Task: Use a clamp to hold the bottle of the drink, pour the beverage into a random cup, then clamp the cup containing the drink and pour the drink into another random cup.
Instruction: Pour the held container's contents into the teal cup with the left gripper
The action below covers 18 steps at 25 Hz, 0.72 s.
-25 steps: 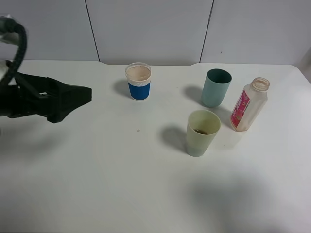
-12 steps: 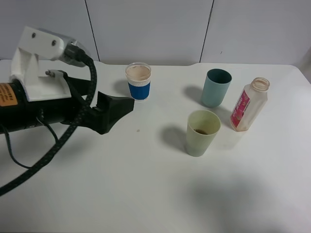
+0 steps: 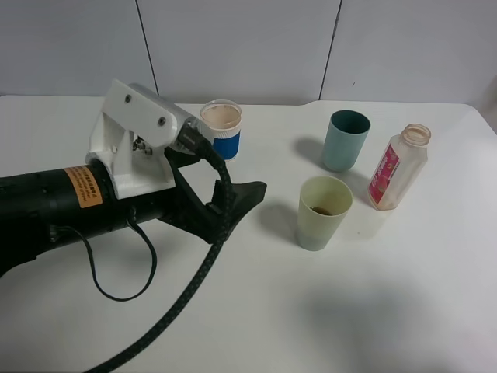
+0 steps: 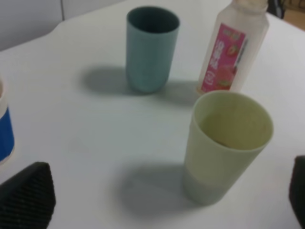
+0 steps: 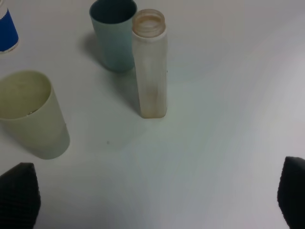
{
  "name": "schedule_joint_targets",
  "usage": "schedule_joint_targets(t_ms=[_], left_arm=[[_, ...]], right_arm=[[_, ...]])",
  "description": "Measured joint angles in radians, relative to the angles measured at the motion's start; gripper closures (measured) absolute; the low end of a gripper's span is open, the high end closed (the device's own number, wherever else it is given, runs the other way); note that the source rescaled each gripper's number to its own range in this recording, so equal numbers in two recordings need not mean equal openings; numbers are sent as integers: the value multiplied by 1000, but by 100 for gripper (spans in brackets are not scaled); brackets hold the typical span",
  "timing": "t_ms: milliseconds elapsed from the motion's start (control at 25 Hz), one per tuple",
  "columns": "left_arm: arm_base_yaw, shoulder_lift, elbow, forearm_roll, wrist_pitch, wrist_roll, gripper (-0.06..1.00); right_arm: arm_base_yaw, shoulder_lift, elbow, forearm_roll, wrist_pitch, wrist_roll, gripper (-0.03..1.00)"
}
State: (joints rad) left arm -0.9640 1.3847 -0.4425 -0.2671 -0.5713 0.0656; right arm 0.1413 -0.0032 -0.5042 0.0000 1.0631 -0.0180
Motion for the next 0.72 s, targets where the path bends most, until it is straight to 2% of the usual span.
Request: schedule_joint_targets(t_ms=[280,520,720], left_arm=[[-15,134,0,7,-145,0,-6],[-15,219,5,63,-271,-1,-6],[-15,261,5,89,-321,-2,-6]], right_arm=[[0,0,0,0,0,1,-3],[0,0,0,0,0,1,-3],[0,0,0,0,0,1,-3]])
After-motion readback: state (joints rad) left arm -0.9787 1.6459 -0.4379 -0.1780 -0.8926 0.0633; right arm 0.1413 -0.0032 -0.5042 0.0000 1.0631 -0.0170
